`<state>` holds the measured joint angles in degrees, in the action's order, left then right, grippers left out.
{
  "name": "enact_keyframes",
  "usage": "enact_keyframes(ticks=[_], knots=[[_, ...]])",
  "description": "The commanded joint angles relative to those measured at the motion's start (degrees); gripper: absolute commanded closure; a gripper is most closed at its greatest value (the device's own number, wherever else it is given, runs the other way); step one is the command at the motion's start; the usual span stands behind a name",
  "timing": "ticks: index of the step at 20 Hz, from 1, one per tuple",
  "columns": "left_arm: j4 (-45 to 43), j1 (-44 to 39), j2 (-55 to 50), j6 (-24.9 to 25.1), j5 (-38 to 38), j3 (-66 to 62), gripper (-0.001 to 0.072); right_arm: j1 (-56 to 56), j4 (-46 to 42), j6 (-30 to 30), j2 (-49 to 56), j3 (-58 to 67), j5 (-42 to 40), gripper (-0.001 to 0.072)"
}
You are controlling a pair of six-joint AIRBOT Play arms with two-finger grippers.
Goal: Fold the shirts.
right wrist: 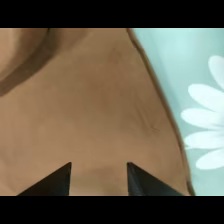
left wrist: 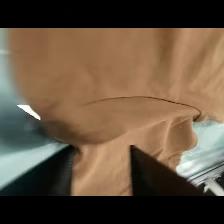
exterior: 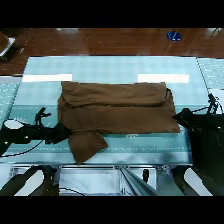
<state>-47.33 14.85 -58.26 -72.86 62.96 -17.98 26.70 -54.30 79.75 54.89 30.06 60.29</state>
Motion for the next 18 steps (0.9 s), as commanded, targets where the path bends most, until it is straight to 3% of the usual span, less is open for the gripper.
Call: enact_keyframes(ticks=[1,2,5,10,18], knots=[[1.0,-5.8,-1.3,0.2,-4.1,0.4,0.0521,0.1,-5.1,4.3,-0.1,0.0,-0.3,0.0304],[0.8,-6.4,-1.4,0.7,-4.3,0.4,0.0689,0.1,-9.1,6.5,-0.1,0.5,0.3,0.0304],[0.9,-6.6,-1.4,0.9,-4.4,0.4,0.0691,0.0,-20.0,11.5,0.6,0.8,5.1,0.0304],[0.9,-6.6,-1.4,0.9,-4.5,0.4,0.0690,0.0,-20.1,11.0,4.3,0.4,10.2,0.0304],[0.9,-6.6,-1.4,0.8,-4.5,0.4,0.0691,0.0,-3.1,5.2,9.7,0.5,1.7,0.0305]])
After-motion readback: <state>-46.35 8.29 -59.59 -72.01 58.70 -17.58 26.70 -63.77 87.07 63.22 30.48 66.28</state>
